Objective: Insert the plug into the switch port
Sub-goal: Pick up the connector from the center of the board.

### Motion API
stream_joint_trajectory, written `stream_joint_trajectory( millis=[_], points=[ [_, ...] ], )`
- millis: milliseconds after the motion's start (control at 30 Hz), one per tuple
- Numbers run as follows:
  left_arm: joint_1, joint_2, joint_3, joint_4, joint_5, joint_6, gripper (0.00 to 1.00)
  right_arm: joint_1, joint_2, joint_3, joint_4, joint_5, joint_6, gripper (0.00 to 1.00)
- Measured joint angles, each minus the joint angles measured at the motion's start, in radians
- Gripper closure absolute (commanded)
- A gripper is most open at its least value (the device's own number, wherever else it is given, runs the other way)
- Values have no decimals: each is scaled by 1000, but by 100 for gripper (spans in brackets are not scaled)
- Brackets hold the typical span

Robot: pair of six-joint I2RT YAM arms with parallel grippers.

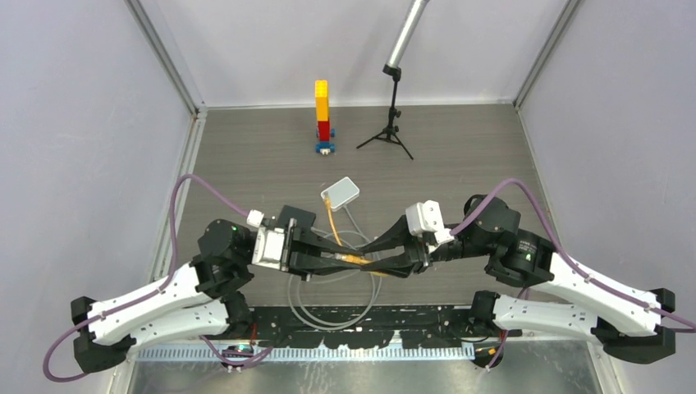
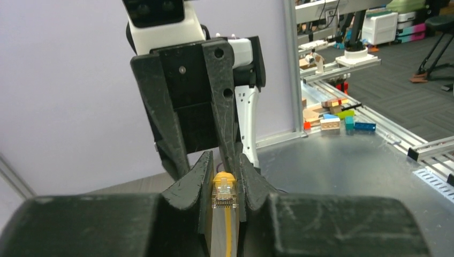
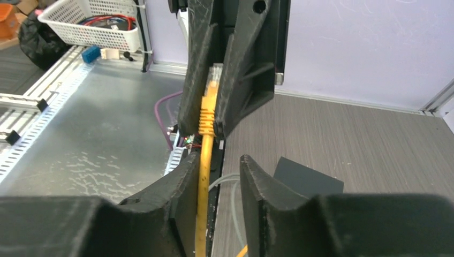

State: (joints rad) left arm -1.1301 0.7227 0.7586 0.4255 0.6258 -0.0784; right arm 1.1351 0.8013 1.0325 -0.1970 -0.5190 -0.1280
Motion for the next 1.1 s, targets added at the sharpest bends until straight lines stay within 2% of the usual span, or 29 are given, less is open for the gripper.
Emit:
stream_joint_trajectory(
  millis=[100,133,167,200,233,267,300,400,533,700,800,900,933,1033,1100],
  points=[
    [0,10,4,-12,-1,11,100,0,-3,0,-1,-8,8,96],
    [1,10,4,-12,-4,15,100,1,-3,0,-2,-14,13,99],
    [2,10,5,-13,-4,16,92,2,-3,0,-2,-14,8,99],
    [2,10,5,-13,-3,18,70,2,-3,0,-3,-13,13,99],
    [2,10,5,-13,-4,19,38,2,-3,0,-5,-8,15,99],
    [2,9,5,-16,-6,20,9,2,-3,0,-7,2,14,100],
    [2,7,5,-20,-16,22,1,2,-3,1,-9,21,13,100],
    [-1,-13,-4,-28,-95,5,0,2,-2,21,-54,151,6,99],
    [-1,-90,-42,-60,-294,8,0,2,11,113,-213,420,-1,99],
    [2,-134,-41,-172,-520,21,5,-4,126,342,-498,846,54,99],
    [44,-110,-40,-251,-626,-5,9,-47,232,465,-690,1070,122,100],
    [214,-52,-43,-304,-620,-87,10,-156,344,521,-868,1192,171,99],
    [300,-29,-52,-301,-589,-135,10,-205,393,543,-933,1222,183,99],
    [503,31,-105,-296,-532,-252,9,-304,556,584,-1083,1249,185,99],
    [591,65,-127,-299,-515,-298,10,-335,650,603,-1158,1227,169,99]
  ],
)
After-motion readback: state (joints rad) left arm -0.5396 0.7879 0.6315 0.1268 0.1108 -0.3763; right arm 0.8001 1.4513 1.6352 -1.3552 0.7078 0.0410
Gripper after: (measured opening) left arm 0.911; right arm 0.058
